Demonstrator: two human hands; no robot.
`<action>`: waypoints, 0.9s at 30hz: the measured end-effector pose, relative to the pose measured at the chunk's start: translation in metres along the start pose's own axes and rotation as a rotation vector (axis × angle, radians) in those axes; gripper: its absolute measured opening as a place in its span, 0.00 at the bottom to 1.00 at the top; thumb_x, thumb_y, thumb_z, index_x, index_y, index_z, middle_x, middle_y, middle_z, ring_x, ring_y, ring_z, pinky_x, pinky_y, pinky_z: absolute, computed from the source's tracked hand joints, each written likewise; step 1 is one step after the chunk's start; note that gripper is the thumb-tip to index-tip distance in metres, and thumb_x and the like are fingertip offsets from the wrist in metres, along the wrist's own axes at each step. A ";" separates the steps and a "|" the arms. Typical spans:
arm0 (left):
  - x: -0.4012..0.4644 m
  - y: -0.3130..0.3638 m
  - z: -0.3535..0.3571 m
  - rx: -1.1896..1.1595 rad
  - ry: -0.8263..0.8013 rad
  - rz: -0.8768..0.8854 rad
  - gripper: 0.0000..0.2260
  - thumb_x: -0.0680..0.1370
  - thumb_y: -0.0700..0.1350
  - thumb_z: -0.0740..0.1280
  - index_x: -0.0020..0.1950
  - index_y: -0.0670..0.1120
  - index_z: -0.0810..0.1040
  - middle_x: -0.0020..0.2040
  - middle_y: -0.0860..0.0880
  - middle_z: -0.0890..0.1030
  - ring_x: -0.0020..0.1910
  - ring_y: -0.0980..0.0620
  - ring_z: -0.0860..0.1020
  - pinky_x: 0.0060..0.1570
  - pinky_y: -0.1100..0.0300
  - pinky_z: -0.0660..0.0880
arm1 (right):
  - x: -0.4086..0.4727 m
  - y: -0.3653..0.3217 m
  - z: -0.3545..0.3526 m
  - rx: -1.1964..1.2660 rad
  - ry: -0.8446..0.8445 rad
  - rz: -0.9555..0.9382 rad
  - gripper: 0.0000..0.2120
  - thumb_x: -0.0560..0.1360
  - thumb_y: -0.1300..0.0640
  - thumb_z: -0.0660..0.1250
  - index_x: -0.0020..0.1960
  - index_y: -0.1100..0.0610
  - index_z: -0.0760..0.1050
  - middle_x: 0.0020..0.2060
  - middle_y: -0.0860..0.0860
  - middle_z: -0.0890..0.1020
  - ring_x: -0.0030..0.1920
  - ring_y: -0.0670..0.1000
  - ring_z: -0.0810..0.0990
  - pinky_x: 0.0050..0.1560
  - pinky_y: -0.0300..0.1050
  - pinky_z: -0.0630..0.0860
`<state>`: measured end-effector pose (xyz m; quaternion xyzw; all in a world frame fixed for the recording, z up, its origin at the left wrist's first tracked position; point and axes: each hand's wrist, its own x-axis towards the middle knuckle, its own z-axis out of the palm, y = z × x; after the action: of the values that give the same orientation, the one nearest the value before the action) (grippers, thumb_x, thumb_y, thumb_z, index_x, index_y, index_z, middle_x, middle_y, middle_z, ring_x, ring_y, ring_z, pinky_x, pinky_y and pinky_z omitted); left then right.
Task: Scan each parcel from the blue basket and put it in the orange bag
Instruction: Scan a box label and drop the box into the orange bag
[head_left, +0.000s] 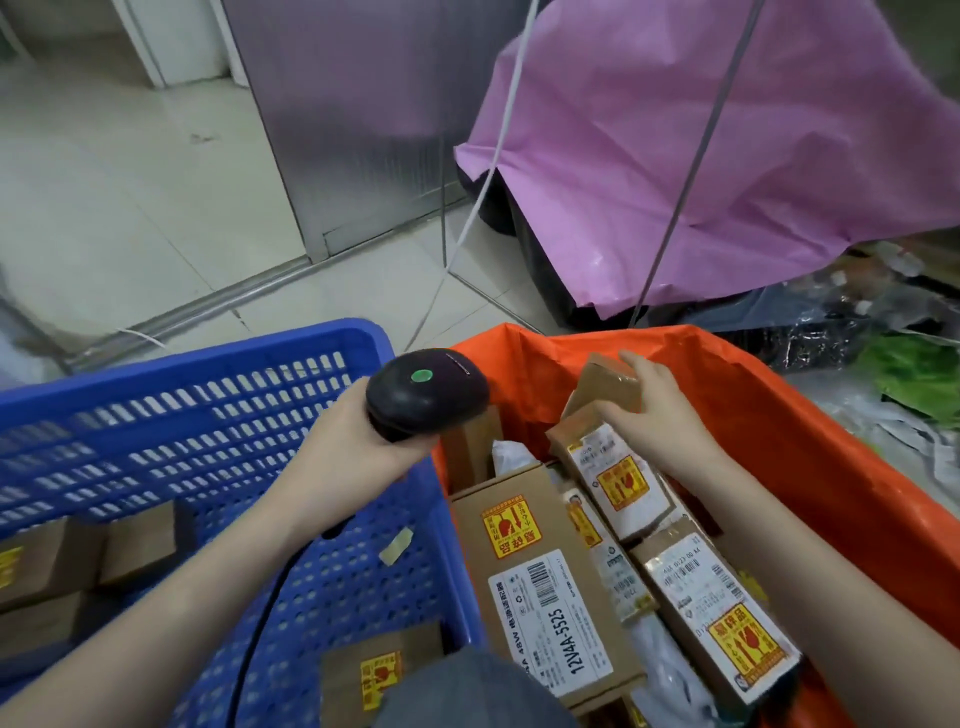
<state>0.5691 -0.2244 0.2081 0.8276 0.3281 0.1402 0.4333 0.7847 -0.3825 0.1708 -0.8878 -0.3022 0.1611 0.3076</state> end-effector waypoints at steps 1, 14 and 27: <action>-0.004 -0.003 -0.011 -0.020 0.025 -0.020 0.05 0.72 0.43 0.71 0.44 0.49 0.76 0.28 0.50 0.79 0.28 0.57 0.78 0.34 0.60 0.73 | -0.004 -0.018 -0.001 -0.006 0.016 -0.049 0.31 0.77 0.56 0.66 0.76 0.54 0.57 0.74 0.54 0.62 0.71 0.54 0.64 0.65 0.44 0.64; -0.071 -0.109 -0.121 -0.118 0.167 -0.174 0.12 0.71 0.39 0.73 0.51 0.51 0.77 0.31 0.54 0.80 0.29 0.57 0.76 0.31 0.64 0.71 | -0.057 -0.165 0.109 0.045 -0.251 -0.495 0.31 0.75 0.54 0.68 0.74 0.52 0.59 0.71 0.47 0.64 0.72 0.44 0.61 0.64 0.31 0.56; -0.068 -0.256 -0.087 -0.145 -0.166 -0.456 0.03 0.74 0.38 0.71 0.47 0.42 0.81 0.25 0.54 0.78 0.24 0.61 0.75 0.28 0.69 0.70 | -0.053 -0.119 0.244 -0.301 -0.850 -0.329 0.40 0.74 0.47 0.69 0.77 0.51 0.49 0.74 0.51 0.57 0.73 0.53 0.59 0.69 0.49 0.64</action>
<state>0.3658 -0.1108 0.0553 0.7078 0.4585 -0.0066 0.5373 0.5765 -0.2320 0.0672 -0.7181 -0.5578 0.4136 0.0463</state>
